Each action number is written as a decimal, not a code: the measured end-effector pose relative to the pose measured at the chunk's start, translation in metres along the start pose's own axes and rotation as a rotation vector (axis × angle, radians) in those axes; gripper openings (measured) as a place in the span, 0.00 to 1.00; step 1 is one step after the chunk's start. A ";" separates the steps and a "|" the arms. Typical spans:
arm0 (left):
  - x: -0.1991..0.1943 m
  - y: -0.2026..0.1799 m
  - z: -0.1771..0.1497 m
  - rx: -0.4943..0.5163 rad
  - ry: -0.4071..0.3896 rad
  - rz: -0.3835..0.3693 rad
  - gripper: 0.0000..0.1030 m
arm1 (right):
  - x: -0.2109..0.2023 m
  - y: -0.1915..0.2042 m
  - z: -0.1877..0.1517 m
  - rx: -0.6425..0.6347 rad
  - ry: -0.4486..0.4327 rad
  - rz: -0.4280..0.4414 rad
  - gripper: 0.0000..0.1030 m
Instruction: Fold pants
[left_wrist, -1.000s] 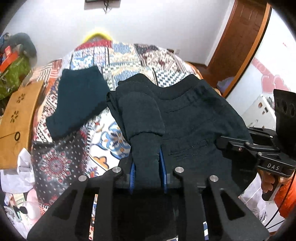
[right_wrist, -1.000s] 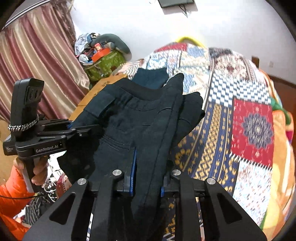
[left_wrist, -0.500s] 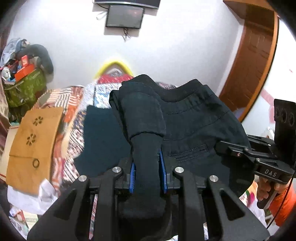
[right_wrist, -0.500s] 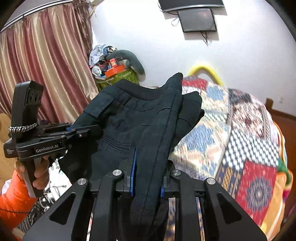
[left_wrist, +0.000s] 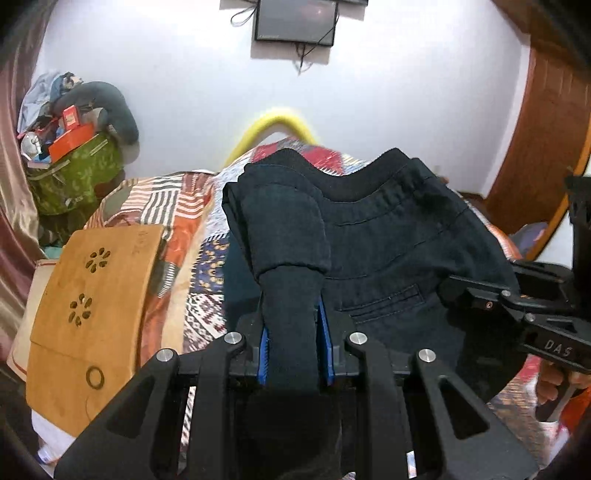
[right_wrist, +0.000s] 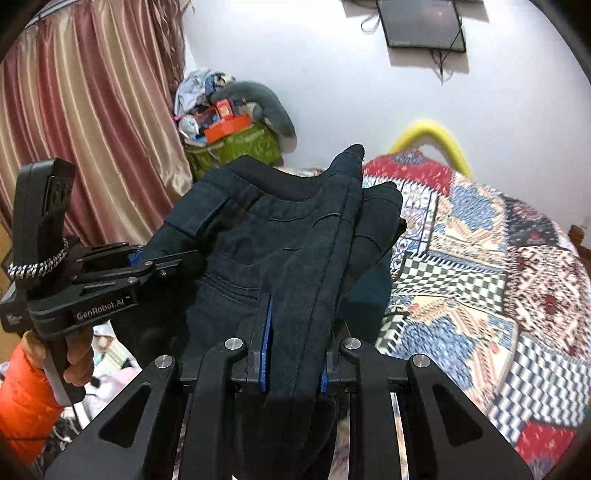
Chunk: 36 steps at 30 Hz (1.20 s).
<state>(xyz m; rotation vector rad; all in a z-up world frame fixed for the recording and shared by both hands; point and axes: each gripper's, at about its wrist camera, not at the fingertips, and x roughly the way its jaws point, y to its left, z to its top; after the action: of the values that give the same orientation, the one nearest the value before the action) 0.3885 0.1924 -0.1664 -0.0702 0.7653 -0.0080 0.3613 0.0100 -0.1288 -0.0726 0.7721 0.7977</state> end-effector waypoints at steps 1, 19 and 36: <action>0.012 0.004 -0.002 0.000 0.010 0.011 0.21 | 0.014 -0.004 0.001 0.004 0.018 0.001 0.17; 0.127 0.034 -0.056 -0.024 0.207 0.076 0.40 | 0.094 -0.042 -0.042 0.066 0.243 -0.113 0.34; -0.083 0.002 -0.031 -0.019 -0.016 0.093 0.42 | -0.088 0.029 -0.020 -0.005 -0.002 -0.160 0.44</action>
<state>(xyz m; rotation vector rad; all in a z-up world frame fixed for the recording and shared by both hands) 0.3069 0.1956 -0.1311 -0.0526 0.7516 0.0883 0.2907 -0.0302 -0.0805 -0.1360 0.7530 0.6478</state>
